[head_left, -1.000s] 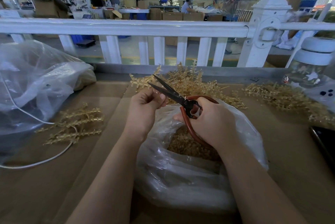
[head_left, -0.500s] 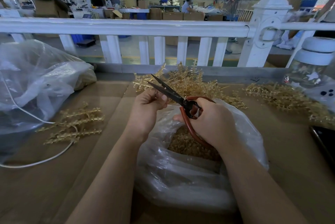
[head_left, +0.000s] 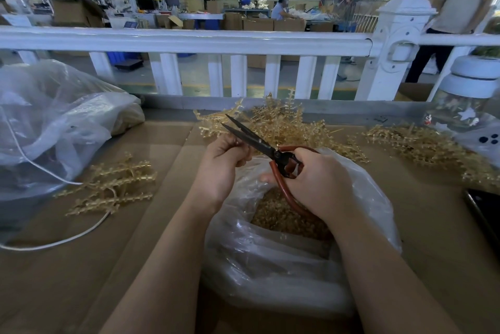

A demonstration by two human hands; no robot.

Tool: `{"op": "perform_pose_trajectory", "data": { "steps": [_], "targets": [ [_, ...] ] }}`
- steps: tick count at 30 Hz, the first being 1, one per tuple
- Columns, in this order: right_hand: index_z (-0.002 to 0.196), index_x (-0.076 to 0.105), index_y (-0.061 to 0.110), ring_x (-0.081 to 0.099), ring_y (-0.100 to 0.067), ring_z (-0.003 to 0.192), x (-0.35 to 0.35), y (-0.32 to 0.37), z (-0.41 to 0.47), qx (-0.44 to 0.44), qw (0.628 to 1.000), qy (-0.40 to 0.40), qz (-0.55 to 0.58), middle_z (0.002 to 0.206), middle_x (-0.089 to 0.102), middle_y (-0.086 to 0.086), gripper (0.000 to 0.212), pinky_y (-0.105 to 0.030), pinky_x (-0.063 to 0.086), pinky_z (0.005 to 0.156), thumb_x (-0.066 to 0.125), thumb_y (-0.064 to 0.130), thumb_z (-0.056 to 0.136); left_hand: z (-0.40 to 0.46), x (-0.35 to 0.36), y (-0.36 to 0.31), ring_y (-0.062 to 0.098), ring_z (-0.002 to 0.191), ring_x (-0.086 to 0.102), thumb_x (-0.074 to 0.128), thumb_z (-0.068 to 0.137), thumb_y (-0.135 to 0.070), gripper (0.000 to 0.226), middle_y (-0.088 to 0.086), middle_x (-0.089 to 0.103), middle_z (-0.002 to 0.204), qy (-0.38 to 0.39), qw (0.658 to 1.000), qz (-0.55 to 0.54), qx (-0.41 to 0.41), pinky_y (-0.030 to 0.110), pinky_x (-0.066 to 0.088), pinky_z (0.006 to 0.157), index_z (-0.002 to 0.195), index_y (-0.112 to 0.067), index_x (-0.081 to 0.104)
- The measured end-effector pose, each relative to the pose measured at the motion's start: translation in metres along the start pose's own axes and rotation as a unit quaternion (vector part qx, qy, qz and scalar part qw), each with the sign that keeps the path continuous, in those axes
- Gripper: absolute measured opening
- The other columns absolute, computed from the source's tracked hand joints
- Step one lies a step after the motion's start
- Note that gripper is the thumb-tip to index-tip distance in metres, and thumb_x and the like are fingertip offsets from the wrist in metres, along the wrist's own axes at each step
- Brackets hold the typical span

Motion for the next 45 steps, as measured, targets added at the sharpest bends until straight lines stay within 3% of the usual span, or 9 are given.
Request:
{"op": "perform_pose_trajectory", "data": {
  "steps": [3, 8, 13, 18, 22, 29, 35, 40, 45],
  "targets": [
    [0.085, 0.053, 0.046, 0.042, 0.012, 0.054, 0.0, 0.0, 0.0, -0.005, 1.0, -0.004, -0.011, 0.058, 0.042, 0.03, 0.061, -0.007, 0.023, 0.049, 0.033, 0.099, 0.061, -0.002, -0.001, 0.0, 0.007, 0.061, 0.044, 0.041, 0.092, 0.005, 0.026, 0.002, 0.05, 0.067, 0.002, 1.0, -0.001, 0.001, 0.018, 0.039, 0.061, 0.073, -0.008, 0.055],
    [0.102, 0.069, 0.039, 0.047, 0.011, 0.062, 0.002, -0.004, 0.002, 0.003, 1.0, 0.009, 0.002, 0.067, 0.051, 0.029, 0.074, -0.009, 0.03, 0.052, 0.045, 0.096, 0.063, -0.003, -0.003, 0.001, 0.01, 0.067, 0.049, 0.033, 0.1, -0.028, 0.038, -0.004, 0.056, 0.07, 0.011, 0.998, 0.041, 0.041, 0.024, 0.041, 0.067, 0.077, -0.013, 0.059],
    [0.109, 0.069, 0.038, 0.045, 0.015, 0.065, 0.001, -0.007, 0.001, 0.012, 1.0, 0.009, 0.014, 0.072, 0.051, 0.031, 0.068, -0.009, 0.032, 0.055, 0.056, 0.09, 0.066, -0.001, -0.004, 0.0, 0.008, 0.069, 0.051, 0.041, 0.106, -0.02, 0.035, -0.003, 0.06, 0.074, 0.027, 0.998, 0.017, 0.051, 0.019, 0.043, 0.066, 0.08, -0.014, 0.064],
    [0.104, 0.069, 0.037, 0.044, 0.014, 0.063, 0.001, -0.004, -0.001, 0.01, 1.0, 0.007, 0.004, 0.069, 0.052, 0.028, 0.077, -0.01, 0.033, 0.053, 0.042, 0.096, 0.062, 0.001, -0.009, 0.005, 0.007, 0.064, 0.053, 0.047, 0.103, -0.013, 0.032, -0.002, 0.064, 0.07, 0.003, 1.0, 0.006, 0.024, 0.016, 0.046, 0.063, 0.079, -0.011, 0.067],
    [0.1, 0.067, 0.037, 0.042, 0.015, 0.062, 0.001, -0.004, -0.001, 0.007, 1.0, 0.003, -0.021, 0.069, 0.048, 0.031, 0.067, -0.008, 0.029, 0.053, 0.048, 0.092, 0.068, -0.001, -0.004, 0.004, 0.006, 0.067, 0.05, 0.041, 0.105, -0.011, 0.031, -0.003, 0.059, 0.072, 0.039, 0.998, 0.025, 0.043, 0.014, 0.042, 0.065, 0.079, -0.013, 0.06],
    [0.104, 0.065, 0.04, 0.045, 0.014, 0.066, 0.004, -0.006, 0.0, -0.007, 1.0, 0.021, -0.002, 0.08, 0.059, 0.026, 0.072, -0.01, 0.033, 0.056, 0.043, 0.096, 0.066, -0.003, -0.003, 0.004, 0.013, 0.074, 0.044, 0.041, 0.102, -0.021, 0.024, -0.007, 0.053, 0.076, 0.106, 0.993, 0.013, 0.042, 0.021, 0.038, 0.069, 0.084, -0.01, 0.053],
    [0.095, 0.06, 0.045, 0.048, 0.014, 0.066, 0.004, -0.005, -0.001, -0.014, 1.0, 0.014, 0.013, 0.07, 0.054, 0.03, 0.064, -0.01, 0.034, 0.055, 0.04, 0.098, 0.065, 0.0, -0.003, 0.01, 0.01, 0.072, 0.045, 0.044, 0.098, -0.027, 0.022, -0.005, 0.051, 0.075, 0.158, 0.987, -0.017, 0.012, 0.022, 0.038, 0.071, 0.085, -0.01, 0.051],
    [0.099, 0.067, 0.041, 0.051, 0.005, 0.064, 0.003, -0.004, 0.001, -0.023, 1.0, 0.009, 0.007, 0.069, 0.053, 0.028, 0.08, -0.011, 0.035, 0.055, 0.032, 0.102, 0.062, 0.0, -0.003, 0.012, 0.011, 0.072, 0.045, 0.044, 0.092, -0.027, 0.02, -0.003, 0.05, 0.075, 0.167, 0.986, -0.031, -0.001, 0.023, 0.038, 0.07, 0.083, -0.012, 0.051],
    [0.084, 0.065, 0.038, 0.049, 0.007, 0.056, 0.0, -0.003, 0.0, -0.033, 0.999, 0.0, -0.004, 0.059, 0.05, 0.026, 0.058, -0.013, 0.031, 0.048, 0.049, 0.091, 0.069, 0.001, -0.003, 0.012, 0.012, 0.072, 0.046, 0.044, 0.092, -0.028, 0.021, -0.002, 0.051, 0.074, 0.168, 0.985, -0.042, 0.001, 0.023, 0.039, 0.07, 0.082, -0.011, 0.051]
  ]
}}
Point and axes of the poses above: each hand's wrist, its own z-axis towards the middle knuckle, its own x-axis out of the palm, y = z × x, the point moved 5 cm from there along z, towards the middle knuckle
